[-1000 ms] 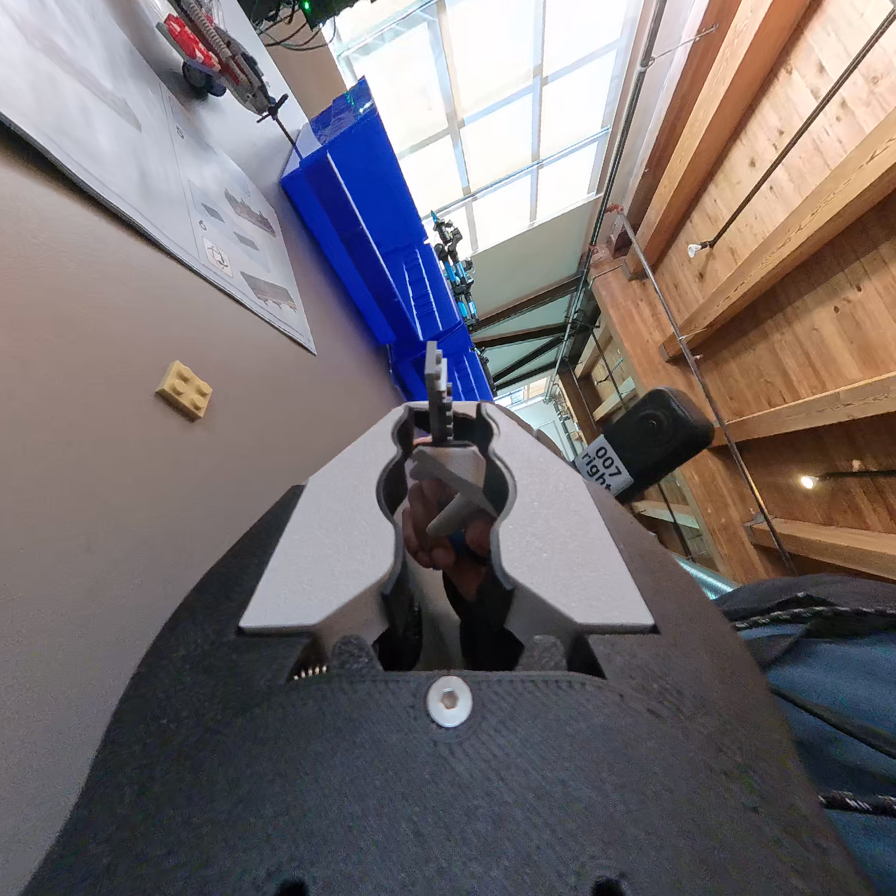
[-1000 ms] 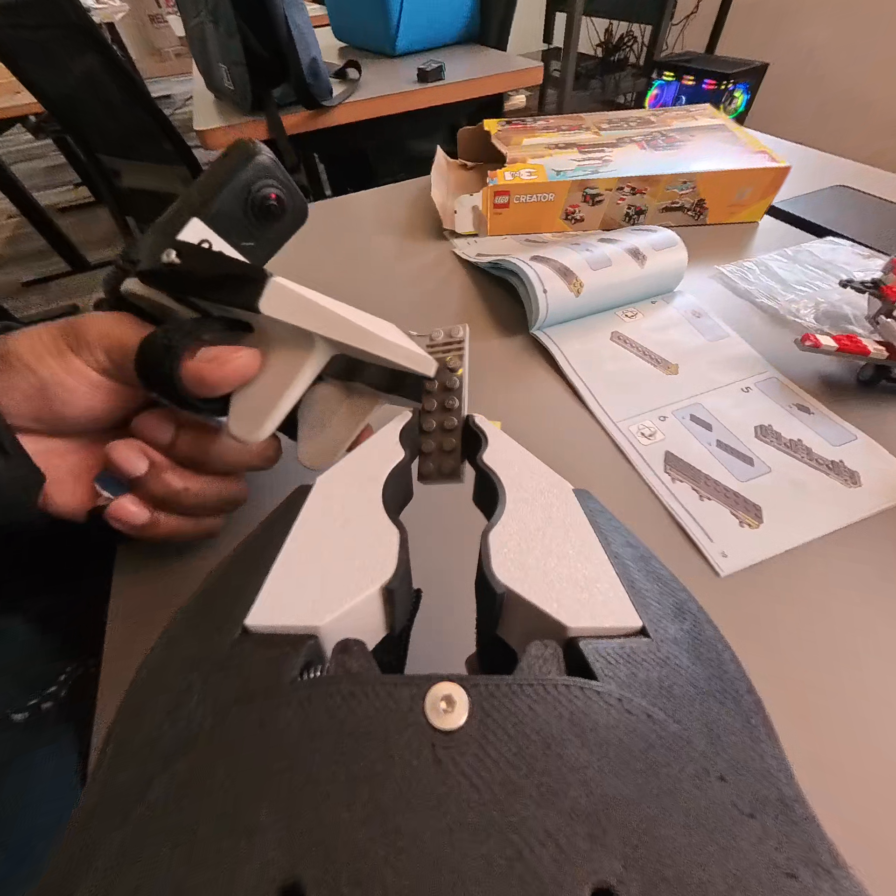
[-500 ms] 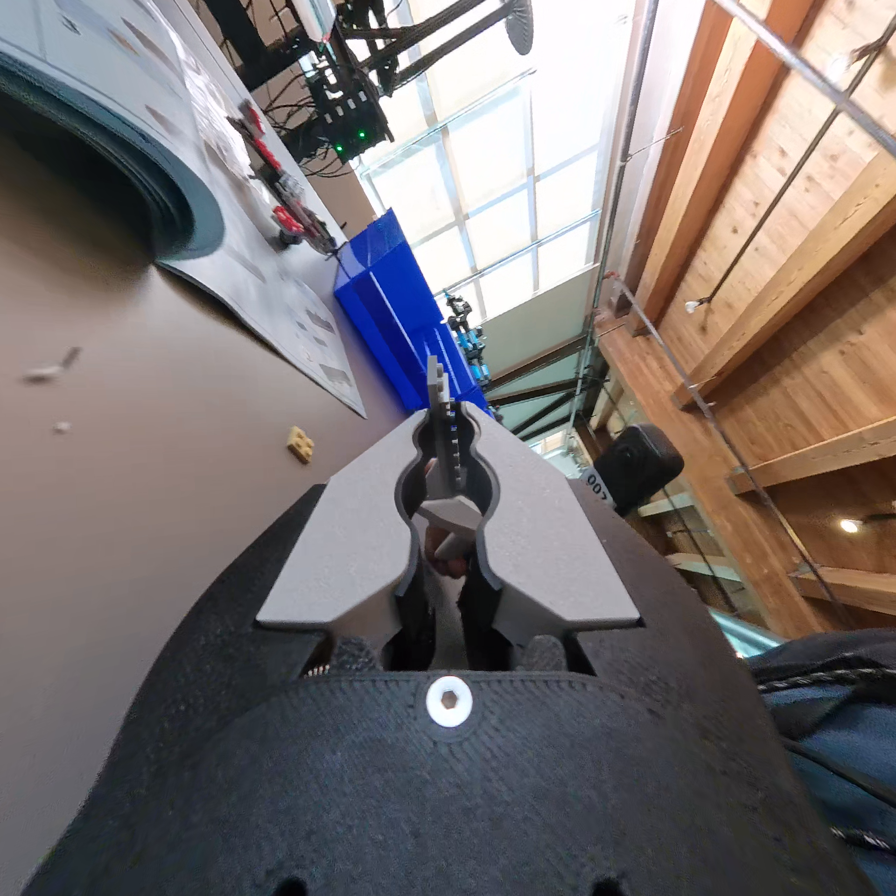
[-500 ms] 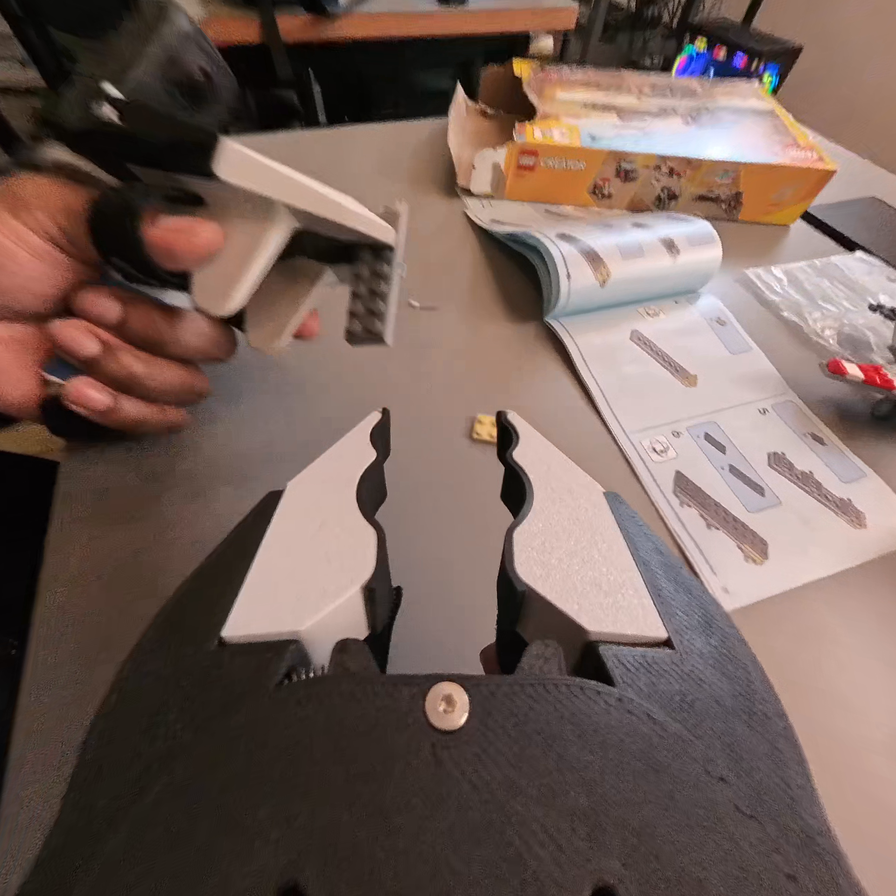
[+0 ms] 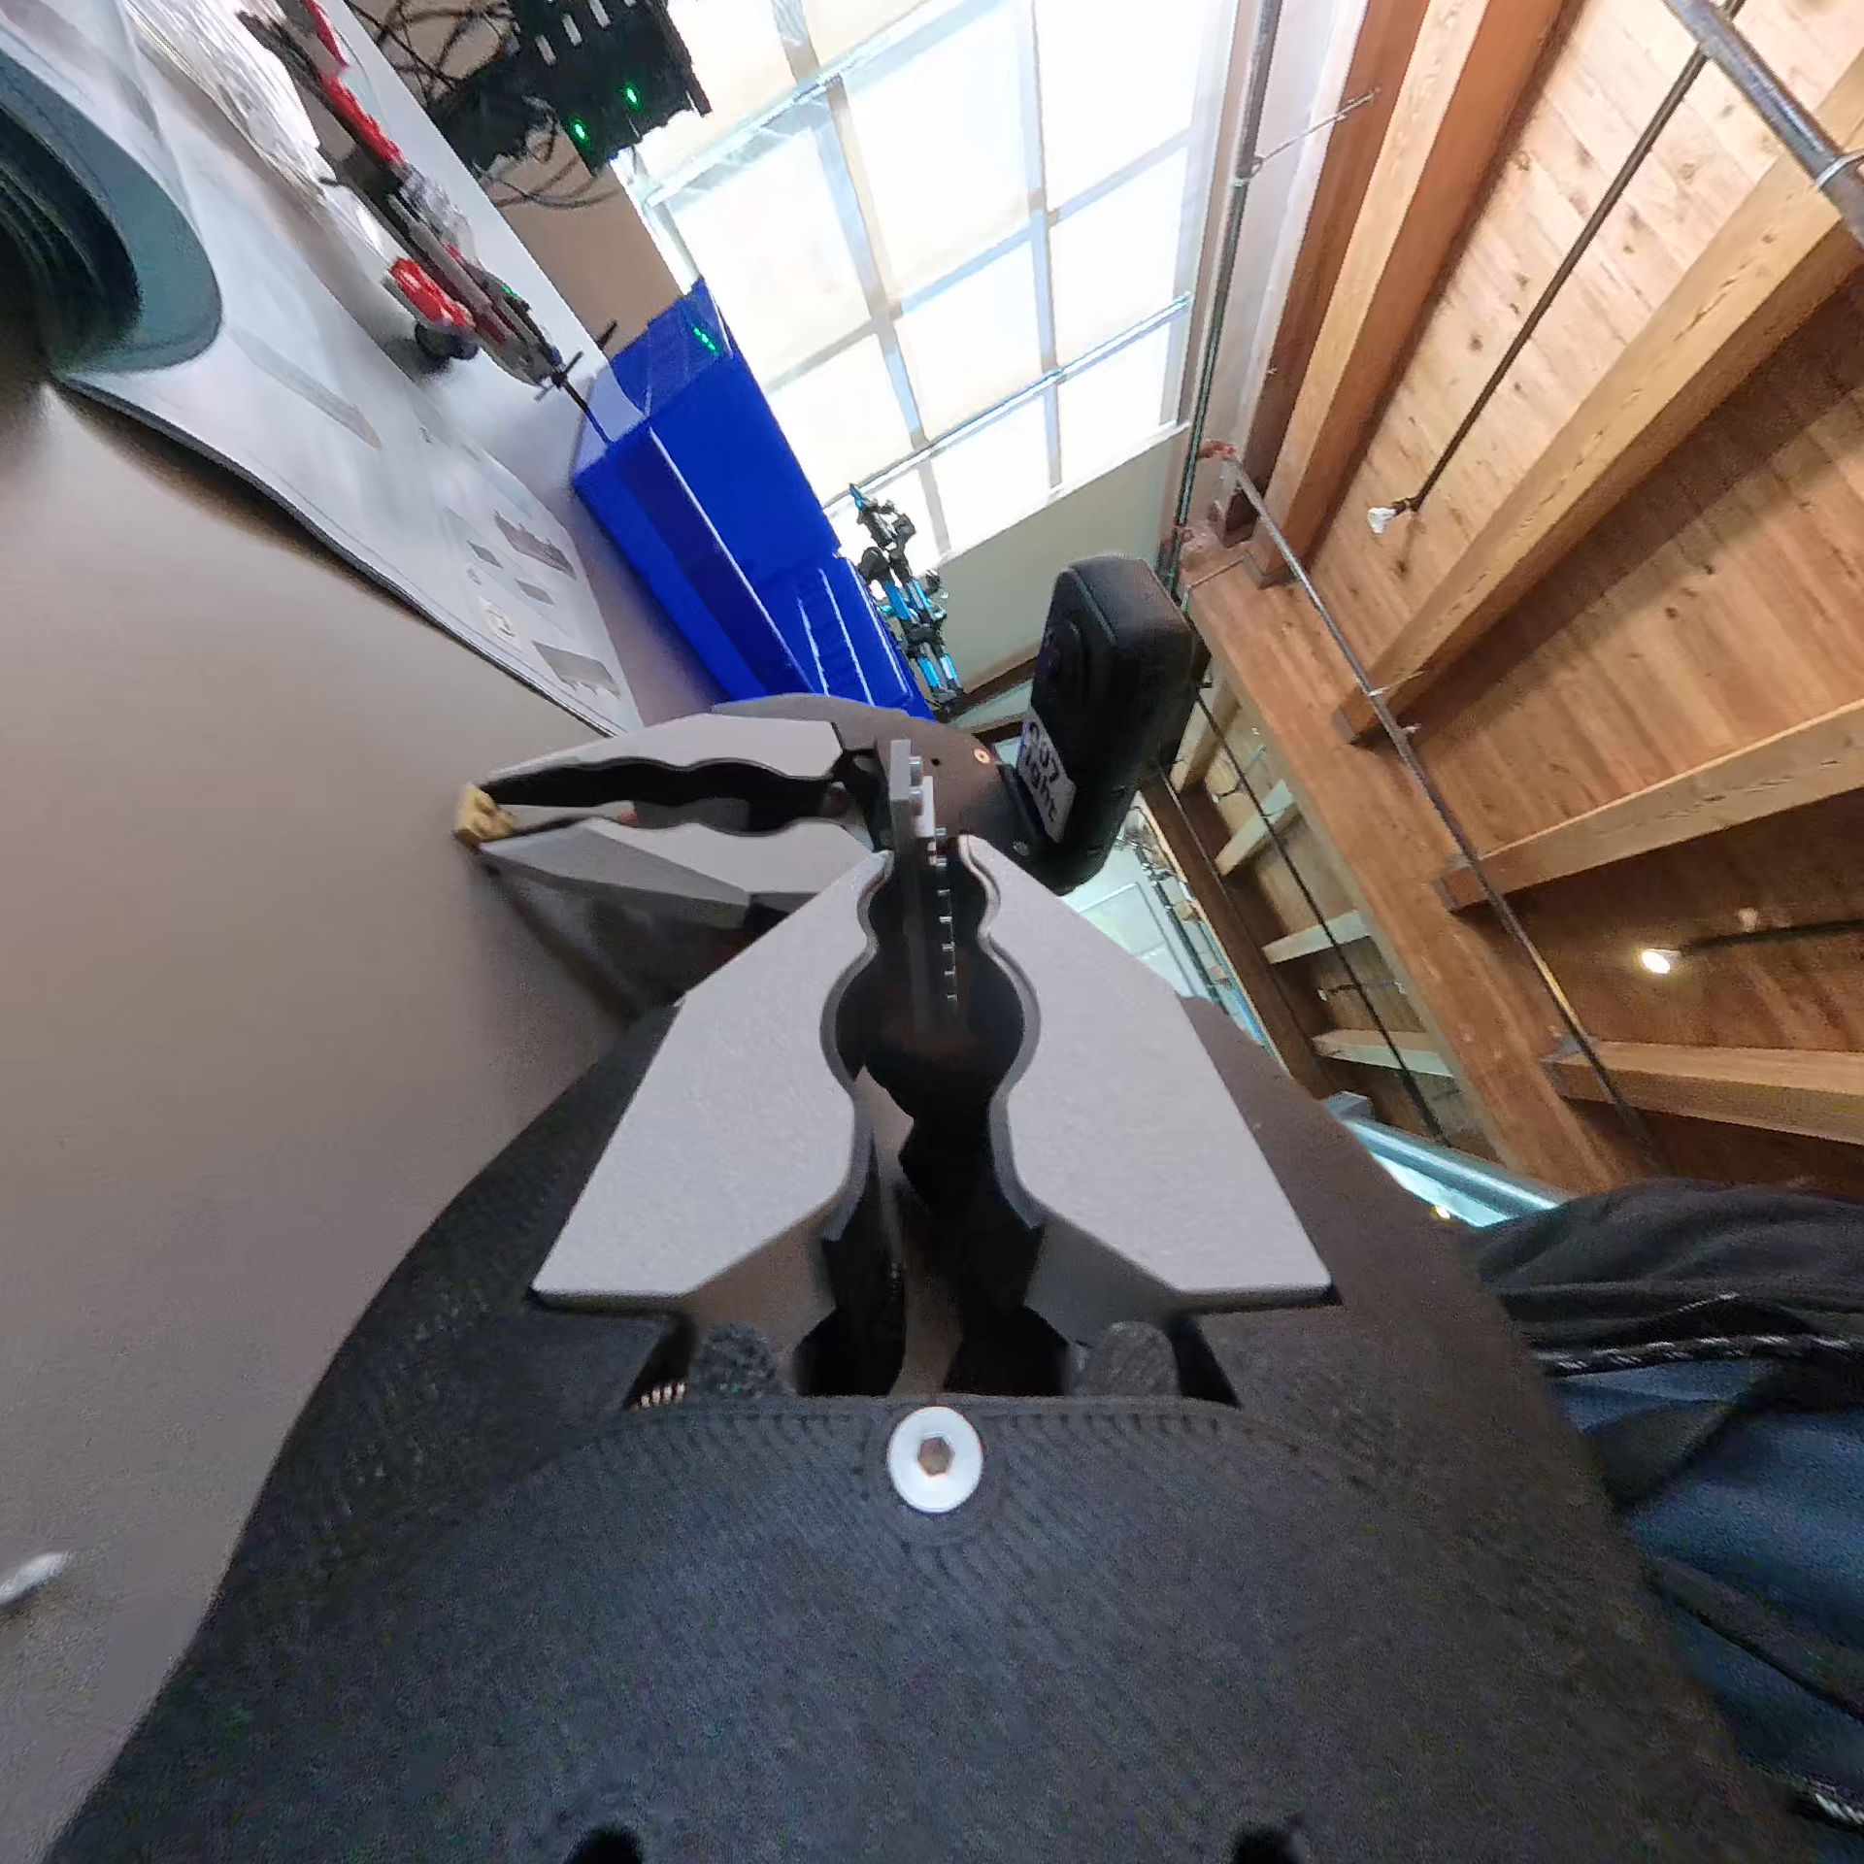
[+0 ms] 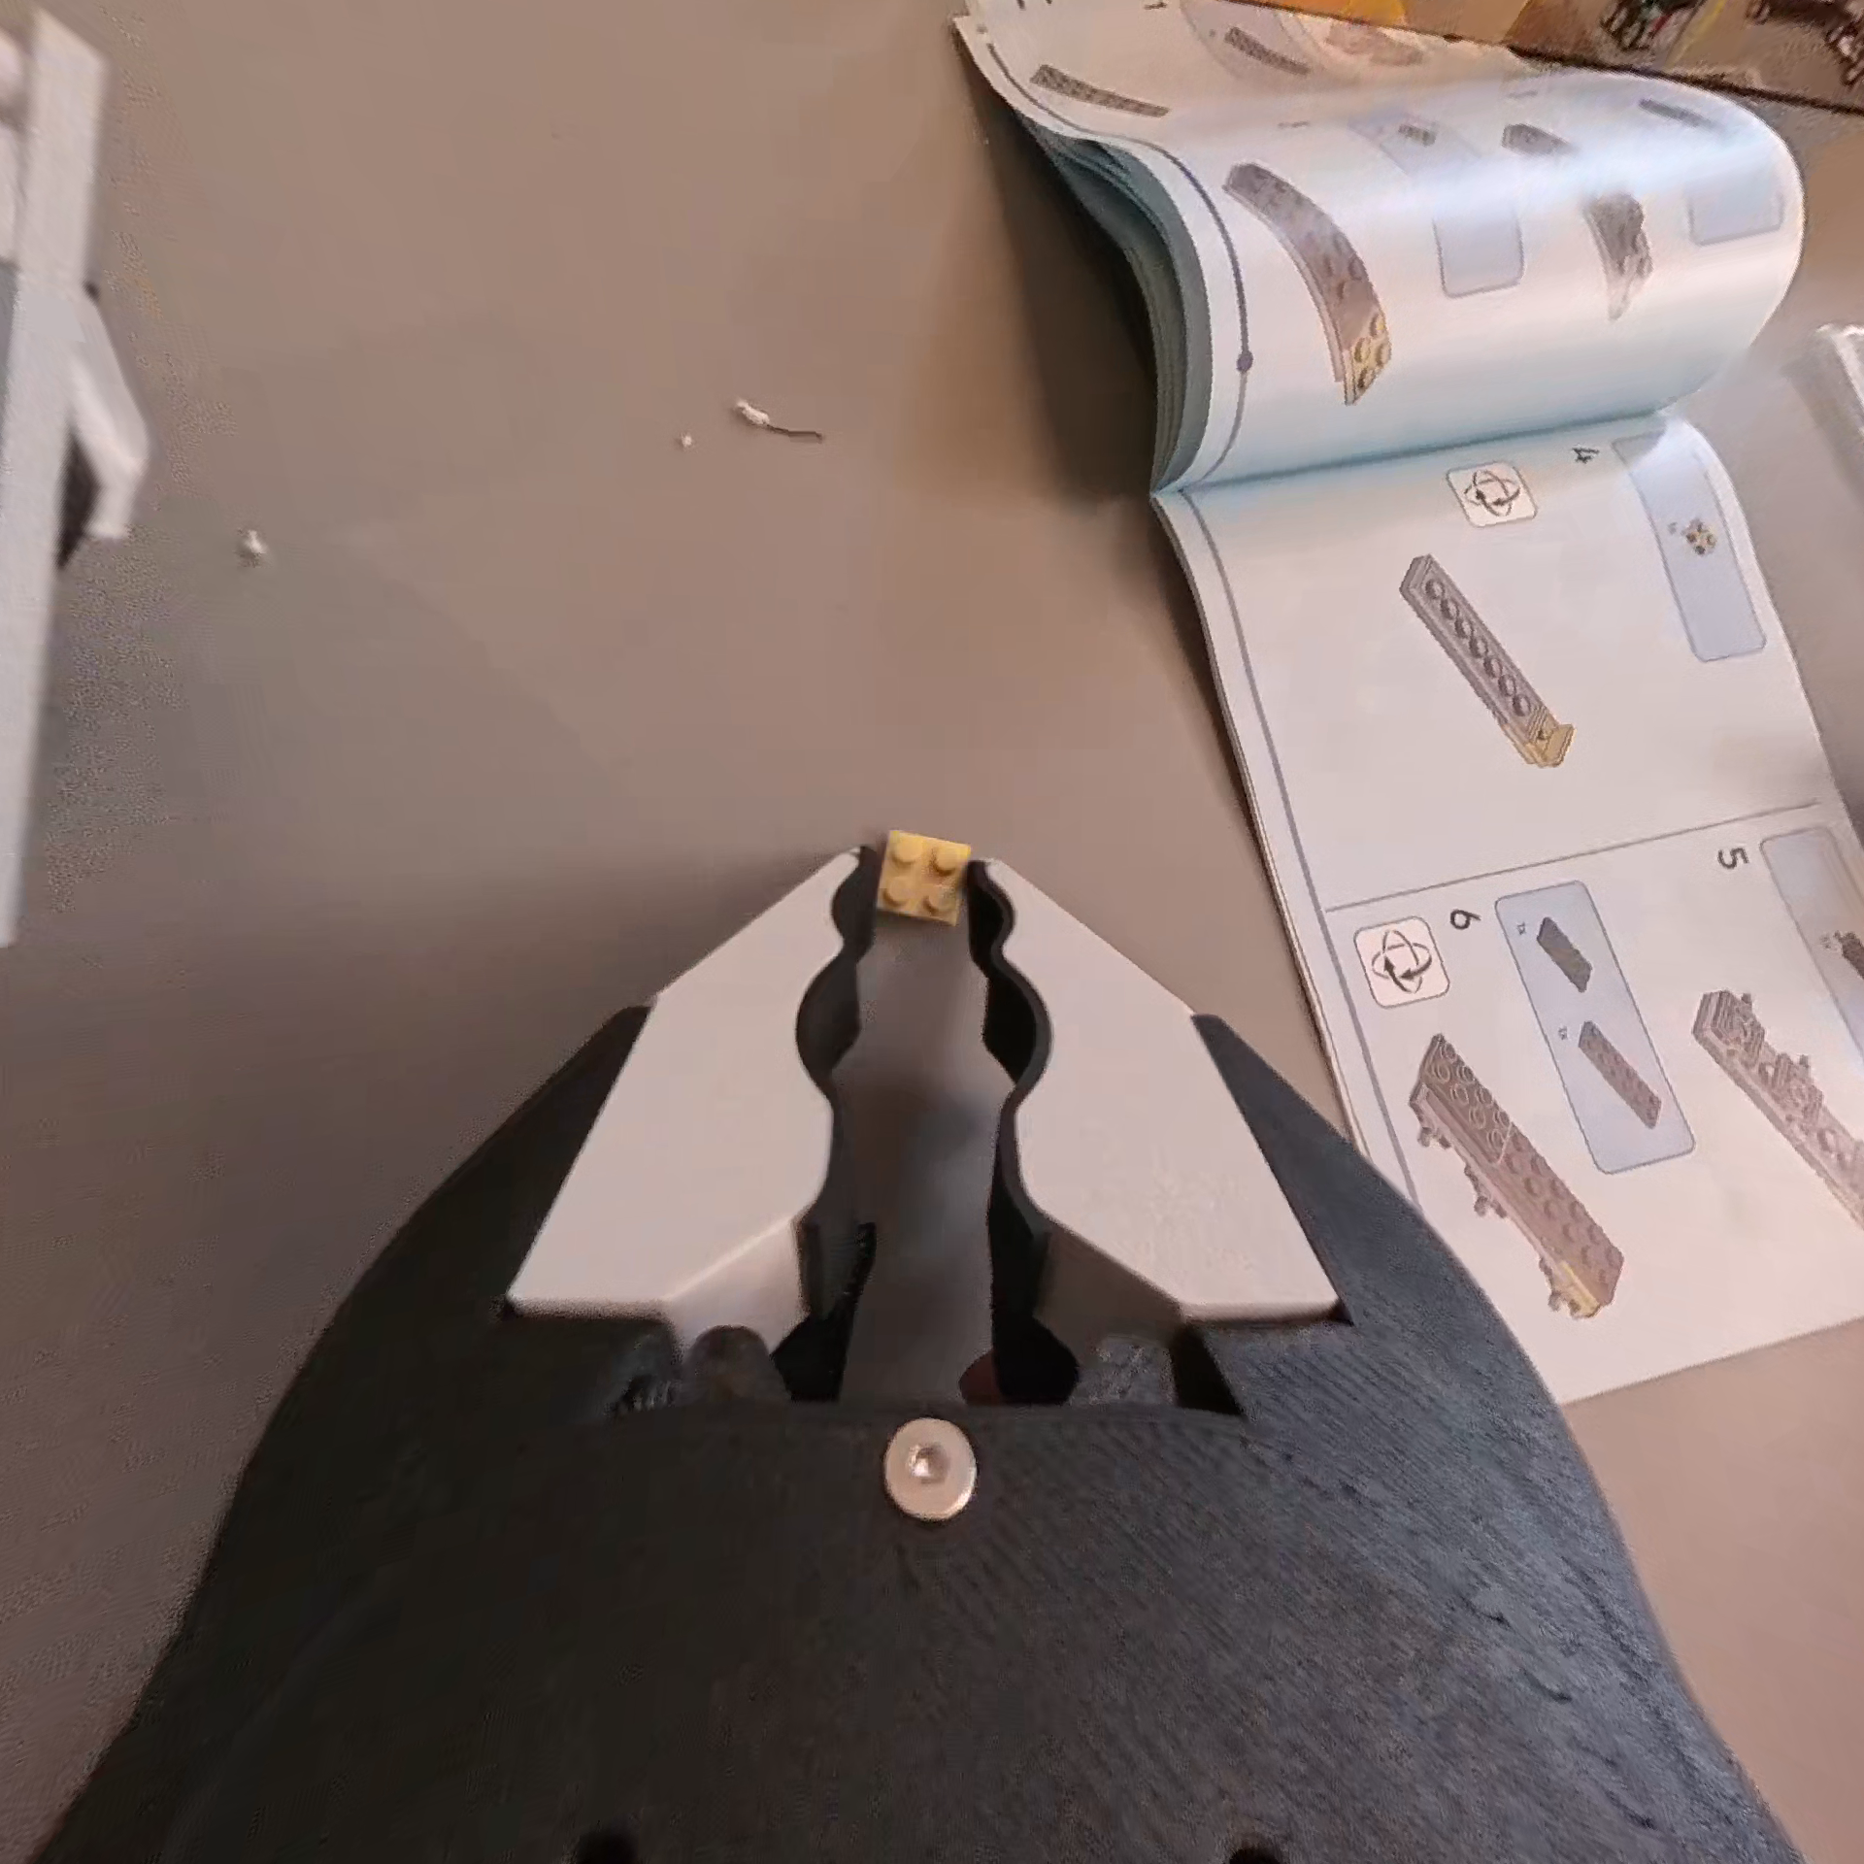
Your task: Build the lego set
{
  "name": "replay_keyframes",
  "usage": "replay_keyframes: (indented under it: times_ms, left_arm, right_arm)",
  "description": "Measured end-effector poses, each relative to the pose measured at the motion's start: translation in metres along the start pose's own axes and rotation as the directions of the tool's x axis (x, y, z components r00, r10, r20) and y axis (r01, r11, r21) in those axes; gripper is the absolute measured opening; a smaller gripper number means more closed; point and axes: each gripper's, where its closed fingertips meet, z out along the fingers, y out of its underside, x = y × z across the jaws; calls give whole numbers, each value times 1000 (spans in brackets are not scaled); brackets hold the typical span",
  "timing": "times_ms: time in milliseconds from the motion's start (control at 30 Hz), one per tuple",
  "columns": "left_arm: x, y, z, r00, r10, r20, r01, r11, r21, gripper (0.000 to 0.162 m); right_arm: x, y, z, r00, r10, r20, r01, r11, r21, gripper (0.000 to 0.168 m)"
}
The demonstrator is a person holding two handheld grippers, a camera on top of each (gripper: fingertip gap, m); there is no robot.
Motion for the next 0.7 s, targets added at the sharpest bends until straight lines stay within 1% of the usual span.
replay_keyframes:
  times_ms: [133,300,367,433,500,567,633,700]
  left_arm:
    - [4,9,0,999,-40,-25,39,998,-45,6]
    - [5,18,2,1000,-14,-8,13,995,-94,7]
    - [6,19,2,1000,20,10,-19,995,-102,7]
    - [5,20,2,997,64,39,-59,992,-114,7]
    - [3,23,3,991,111,68,-101,986,-133,7]
    - [1,28,5,982,161,97,-144,976,-163,7]
    - [1,34,7,968,221,121,-193,960,-204,8]
    - [3,40,8,949,284,134,-246,937,-248,8]
  right_arm:
    - [-4,-2,0,998,-62,10,62,998,-6,16]
    - [-11,-9,-17,987,-156,25,155,986,56,16]
    - [-14,-17,-30,985,-172,29,168,980,109,16]
    - [-20,-32,-47,984,-174,50,160,967,199,16]
    - [-32,-51,-67,979,-188,85,154,939,306,16]
    - [-47,-67,-87,966,-242,97,185,899,397,16]
    - [-59,-74,-100,945,-315,87,248,866,435,16]
    - [-69,-75,-108,919,-386,75,316,839,443,16]
